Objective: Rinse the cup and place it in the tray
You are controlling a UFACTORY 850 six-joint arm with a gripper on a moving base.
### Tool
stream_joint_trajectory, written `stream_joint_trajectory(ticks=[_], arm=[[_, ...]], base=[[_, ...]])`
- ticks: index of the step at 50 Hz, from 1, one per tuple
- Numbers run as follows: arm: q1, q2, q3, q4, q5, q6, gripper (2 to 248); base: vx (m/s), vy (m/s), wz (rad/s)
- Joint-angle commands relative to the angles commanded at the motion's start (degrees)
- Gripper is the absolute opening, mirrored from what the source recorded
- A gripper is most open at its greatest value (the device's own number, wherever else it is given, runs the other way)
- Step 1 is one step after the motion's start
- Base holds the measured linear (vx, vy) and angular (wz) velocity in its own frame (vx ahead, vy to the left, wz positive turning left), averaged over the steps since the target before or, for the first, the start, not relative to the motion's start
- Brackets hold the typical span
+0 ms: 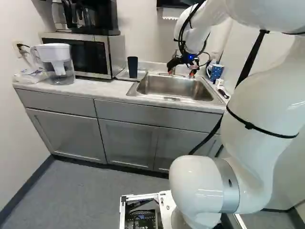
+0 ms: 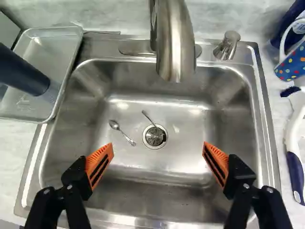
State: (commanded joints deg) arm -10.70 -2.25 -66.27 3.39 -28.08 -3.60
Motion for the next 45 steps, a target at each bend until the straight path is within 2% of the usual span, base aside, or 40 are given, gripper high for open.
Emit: stream_joint_trajectory(ticks=[21,45], arm=[[0.00,0.00,0.00,0.00,0.00,0.00,247],[0.00,0.00,0.00,0.00,0.00,0.00,247]], base=[[-0.050,0.025,-0.001],[-0.143,0.053,-0.003]])
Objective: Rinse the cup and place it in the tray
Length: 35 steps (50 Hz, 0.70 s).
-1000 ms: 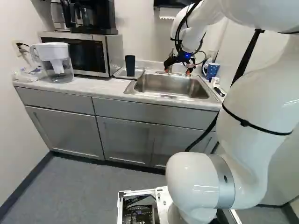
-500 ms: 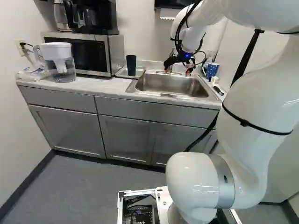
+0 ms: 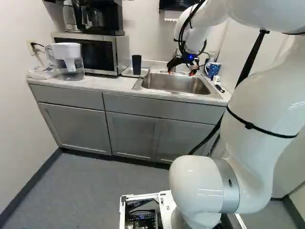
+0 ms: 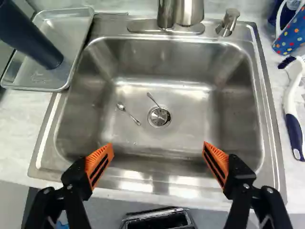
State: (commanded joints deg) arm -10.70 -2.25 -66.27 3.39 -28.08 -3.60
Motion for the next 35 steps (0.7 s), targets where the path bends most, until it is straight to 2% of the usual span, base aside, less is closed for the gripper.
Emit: stream_joint_trajectory(ticks=[23,35], arm=[[0.00,0.00,0.00,0.00,0.00,0.00,247],[0.00,0.00,0.00,0.00,0.00,0.00,247]], base=[[-0.144,0.048,-0.007],[-0.121,0.010,-0.193]])
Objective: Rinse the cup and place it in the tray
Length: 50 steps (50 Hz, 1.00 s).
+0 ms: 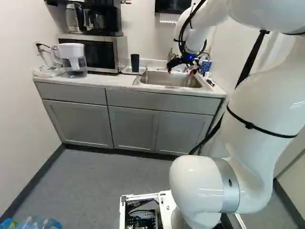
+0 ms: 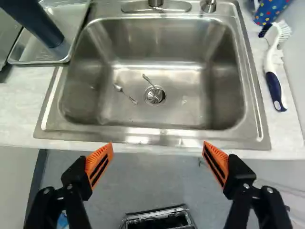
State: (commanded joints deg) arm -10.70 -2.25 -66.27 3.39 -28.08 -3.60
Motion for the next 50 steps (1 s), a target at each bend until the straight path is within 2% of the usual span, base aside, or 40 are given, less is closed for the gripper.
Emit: stream_joint_trajectory(ticks=[26,50], arm=[[0.00,0.00,0.00,0.00,0.00,0.00,247],[0.00,0.00,0.00,0.00,0.00,0.00,247]], base=[[-0.132,0.019,-0.229],[-0.095,0.056,-0.001]])
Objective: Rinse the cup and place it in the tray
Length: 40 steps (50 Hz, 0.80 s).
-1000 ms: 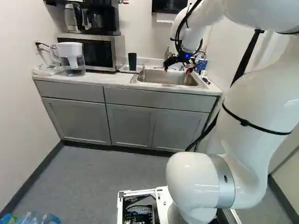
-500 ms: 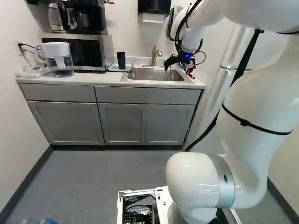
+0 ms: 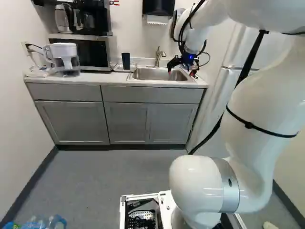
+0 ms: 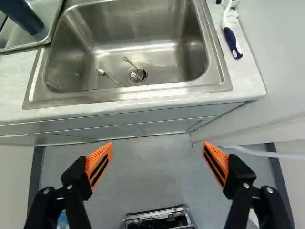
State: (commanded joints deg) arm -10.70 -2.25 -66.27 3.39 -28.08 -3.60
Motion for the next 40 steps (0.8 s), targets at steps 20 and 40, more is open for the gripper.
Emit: stream_joint_trajectory(ticks=[20,40], arm=[[0.00,0.00,0.00,0.00,0.00,0.00,247],[0.11,0.19,0.63,-0.03,0.80,0.04,247]], base=[[0.001,-0.001,0.000],[0.000,0.000,0.000]])
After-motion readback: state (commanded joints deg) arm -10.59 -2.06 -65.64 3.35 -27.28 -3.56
